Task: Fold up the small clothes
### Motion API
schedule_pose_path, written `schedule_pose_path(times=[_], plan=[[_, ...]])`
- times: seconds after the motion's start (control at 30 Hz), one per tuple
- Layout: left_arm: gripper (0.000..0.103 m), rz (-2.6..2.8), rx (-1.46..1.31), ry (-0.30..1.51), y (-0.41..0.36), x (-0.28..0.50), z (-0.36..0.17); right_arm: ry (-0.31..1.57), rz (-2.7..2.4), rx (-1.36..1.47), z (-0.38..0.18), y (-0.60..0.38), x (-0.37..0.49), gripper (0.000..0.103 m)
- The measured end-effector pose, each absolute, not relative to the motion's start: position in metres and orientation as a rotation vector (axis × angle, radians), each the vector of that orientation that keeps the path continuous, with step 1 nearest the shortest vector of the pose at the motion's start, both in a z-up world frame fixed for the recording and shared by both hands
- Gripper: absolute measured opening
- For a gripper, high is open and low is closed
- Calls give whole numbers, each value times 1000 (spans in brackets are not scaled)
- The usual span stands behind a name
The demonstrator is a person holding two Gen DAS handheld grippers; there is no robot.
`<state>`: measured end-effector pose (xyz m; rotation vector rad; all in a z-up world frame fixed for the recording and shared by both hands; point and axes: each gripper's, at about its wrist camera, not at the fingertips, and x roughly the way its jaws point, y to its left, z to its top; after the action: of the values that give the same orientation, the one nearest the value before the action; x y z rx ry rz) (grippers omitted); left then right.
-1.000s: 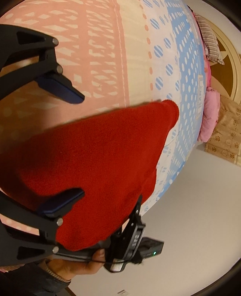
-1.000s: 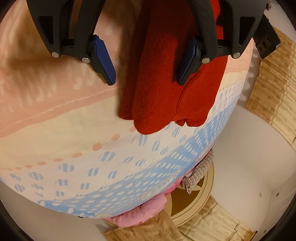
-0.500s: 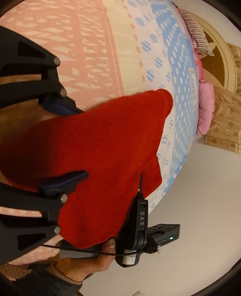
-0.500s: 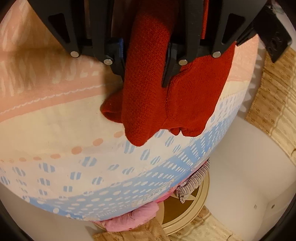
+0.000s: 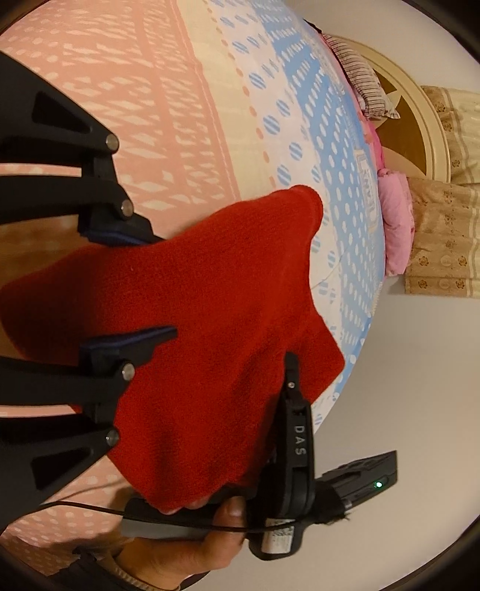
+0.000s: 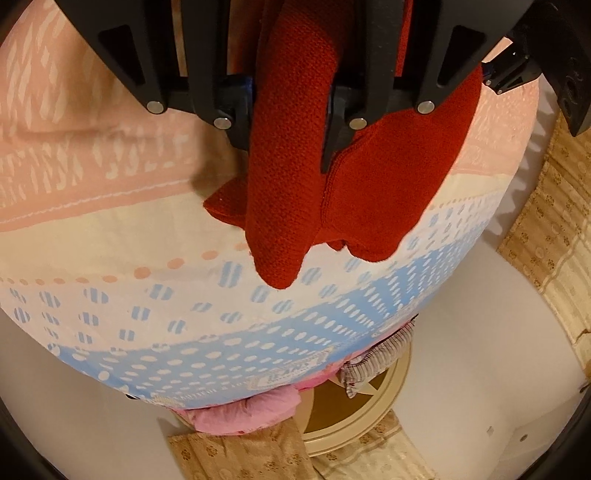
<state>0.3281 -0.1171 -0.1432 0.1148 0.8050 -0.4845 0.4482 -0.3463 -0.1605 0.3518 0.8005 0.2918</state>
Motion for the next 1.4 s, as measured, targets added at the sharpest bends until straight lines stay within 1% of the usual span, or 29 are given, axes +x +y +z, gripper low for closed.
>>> schedule_pose_path(times=[0.37,1.4], plan=[[39,-406,157,784,-88,299,-135,791,357,308,-145,-298,422,27],[38,-199,96,750,36,251,-125,812,604,214,-130,-130,392,27]])
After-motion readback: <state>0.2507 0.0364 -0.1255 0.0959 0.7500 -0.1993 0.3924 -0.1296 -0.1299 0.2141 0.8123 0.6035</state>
